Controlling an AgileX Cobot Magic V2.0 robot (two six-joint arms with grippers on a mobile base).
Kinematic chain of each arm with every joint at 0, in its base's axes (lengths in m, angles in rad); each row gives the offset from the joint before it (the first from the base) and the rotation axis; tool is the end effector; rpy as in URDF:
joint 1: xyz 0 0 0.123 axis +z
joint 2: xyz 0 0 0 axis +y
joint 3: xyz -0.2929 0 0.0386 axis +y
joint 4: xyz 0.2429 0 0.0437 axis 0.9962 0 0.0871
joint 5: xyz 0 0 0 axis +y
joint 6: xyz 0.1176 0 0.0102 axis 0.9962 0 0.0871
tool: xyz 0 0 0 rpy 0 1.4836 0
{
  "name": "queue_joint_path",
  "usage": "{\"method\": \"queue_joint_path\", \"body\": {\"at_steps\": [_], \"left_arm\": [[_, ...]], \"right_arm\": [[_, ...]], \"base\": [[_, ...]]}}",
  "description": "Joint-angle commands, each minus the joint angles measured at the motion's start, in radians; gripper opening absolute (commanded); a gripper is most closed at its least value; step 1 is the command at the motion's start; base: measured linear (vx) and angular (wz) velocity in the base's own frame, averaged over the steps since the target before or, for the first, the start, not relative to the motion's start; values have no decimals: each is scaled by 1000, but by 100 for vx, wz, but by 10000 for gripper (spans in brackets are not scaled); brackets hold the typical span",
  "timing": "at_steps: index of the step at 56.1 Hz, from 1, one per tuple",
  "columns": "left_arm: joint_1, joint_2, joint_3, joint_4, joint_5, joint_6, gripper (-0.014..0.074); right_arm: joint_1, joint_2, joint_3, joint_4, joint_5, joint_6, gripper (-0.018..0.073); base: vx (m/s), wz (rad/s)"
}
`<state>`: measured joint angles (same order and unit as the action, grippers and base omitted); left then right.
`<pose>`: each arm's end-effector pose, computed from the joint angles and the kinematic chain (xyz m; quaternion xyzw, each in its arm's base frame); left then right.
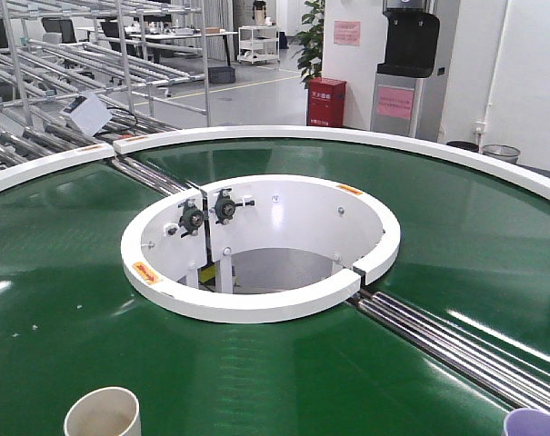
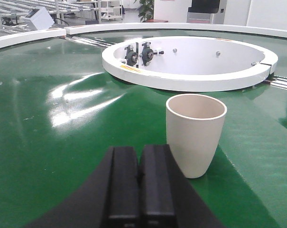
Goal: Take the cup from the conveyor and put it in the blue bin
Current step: 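Lower both grippers toward the cream and lavender cups on the conveyor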
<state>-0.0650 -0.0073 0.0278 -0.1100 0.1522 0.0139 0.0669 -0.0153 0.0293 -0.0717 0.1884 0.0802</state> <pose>0.0679 -0.0064 0.1881 -0.0054 0.7364 -0.0601 0.6739 0.0672 0.0029 0.1838 -0.0169 0.7463 0.0205 0.6651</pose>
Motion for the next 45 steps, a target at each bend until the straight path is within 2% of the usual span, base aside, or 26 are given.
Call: {"method": "queue_joint_path", "body": {"at_steps": [1, 12, 45], "left_arm": [[-13, -19, 13, -1, -80, -5, 41], [-55, -19, 13, -1, -80, -5, 41], [-55, -16, 13, -1, -80, -5, 41]], "right_arm": [[-4, -6, 20, -11, -79, 1, -9], [-4, -6, 20, -11, -80, 1, -9], [-4, -6, 20, -11, -80, 0, -9]], "base": [[0, 0], [0, 0], [0, 0]]}}
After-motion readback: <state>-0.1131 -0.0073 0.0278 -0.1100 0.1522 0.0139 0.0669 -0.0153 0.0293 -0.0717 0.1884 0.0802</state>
